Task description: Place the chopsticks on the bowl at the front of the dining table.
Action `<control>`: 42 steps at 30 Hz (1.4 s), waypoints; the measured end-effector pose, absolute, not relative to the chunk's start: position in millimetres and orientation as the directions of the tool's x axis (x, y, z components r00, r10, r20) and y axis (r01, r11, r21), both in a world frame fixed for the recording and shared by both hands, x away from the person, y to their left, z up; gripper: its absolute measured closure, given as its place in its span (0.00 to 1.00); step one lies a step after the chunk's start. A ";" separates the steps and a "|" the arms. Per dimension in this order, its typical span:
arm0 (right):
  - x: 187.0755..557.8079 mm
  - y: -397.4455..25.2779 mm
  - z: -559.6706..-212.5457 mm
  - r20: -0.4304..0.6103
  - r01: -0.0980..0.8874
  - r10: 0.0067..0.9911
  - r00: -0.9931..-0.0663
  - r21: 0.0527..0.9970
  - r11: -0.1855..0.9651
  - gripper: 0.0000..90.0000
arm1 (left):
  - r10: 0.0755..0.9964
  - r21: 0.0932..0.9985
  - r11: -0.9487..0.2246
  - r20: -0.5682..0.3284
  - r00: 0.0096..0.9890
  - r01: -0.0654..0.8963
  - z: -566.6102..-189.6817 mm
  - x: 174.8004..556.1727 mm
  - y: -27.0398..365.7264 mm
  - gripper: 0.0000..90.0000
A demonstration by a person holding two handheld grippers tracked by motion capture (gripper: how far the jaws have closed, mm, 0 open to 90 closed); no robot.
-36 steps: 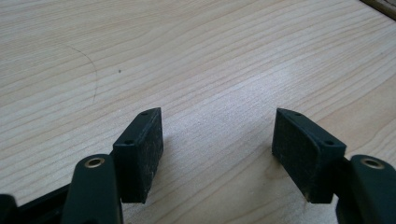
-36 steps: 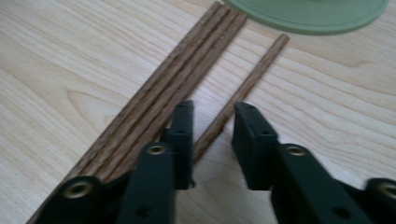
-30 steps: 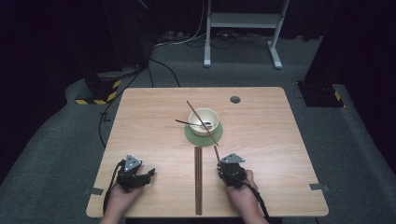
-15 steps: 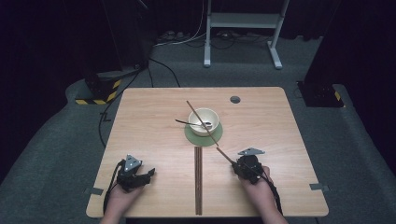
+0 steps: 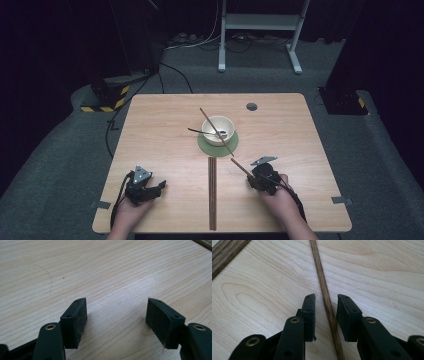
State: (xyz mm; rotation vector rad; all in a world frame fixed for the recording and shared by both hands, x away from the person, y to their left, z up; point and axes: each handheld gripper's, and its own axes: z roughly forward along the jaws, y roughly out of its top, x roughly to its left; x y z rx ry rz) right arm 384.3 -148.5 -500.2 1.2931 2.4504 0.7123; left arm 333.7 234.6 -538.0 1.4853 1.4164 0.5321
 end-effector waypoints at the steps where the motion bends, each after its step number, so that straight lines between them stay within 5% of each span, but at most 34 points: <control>1: 385.2 -148.5 -499.9 -0.016 0.695 0.832 -0.554 0.541 0.473 0.76 | 0.926 0.853 0.161 -0.305 0.224 0.497 -538.1 333.8 234.4 0.37; 7: 388.2 -147.0 -498.6 -0.012 0.697 0.822 -0.569 0.524 0.490 0.77 | 0.927 0.852 0.152 -0.298 0.226 0.500 -538.0 333.4 234.8 0.37; 12: 391.7 -151.4 -498.5 -0.018 0.702 0.832 -0.555 0.525 0.480 0.92 | 0.928 0.852 0.145 -0.293 0.229 0.502 -538.0 333.0 235.3 0.37; 42: 412.4 -145.4 -447.5 -0.003 0.642 0.837 -0.547 0.641 0.421 0.93 | 0.924 0.850 0.166 -0.311 0.222 0.500 -538.1 332.2 233.9 0.37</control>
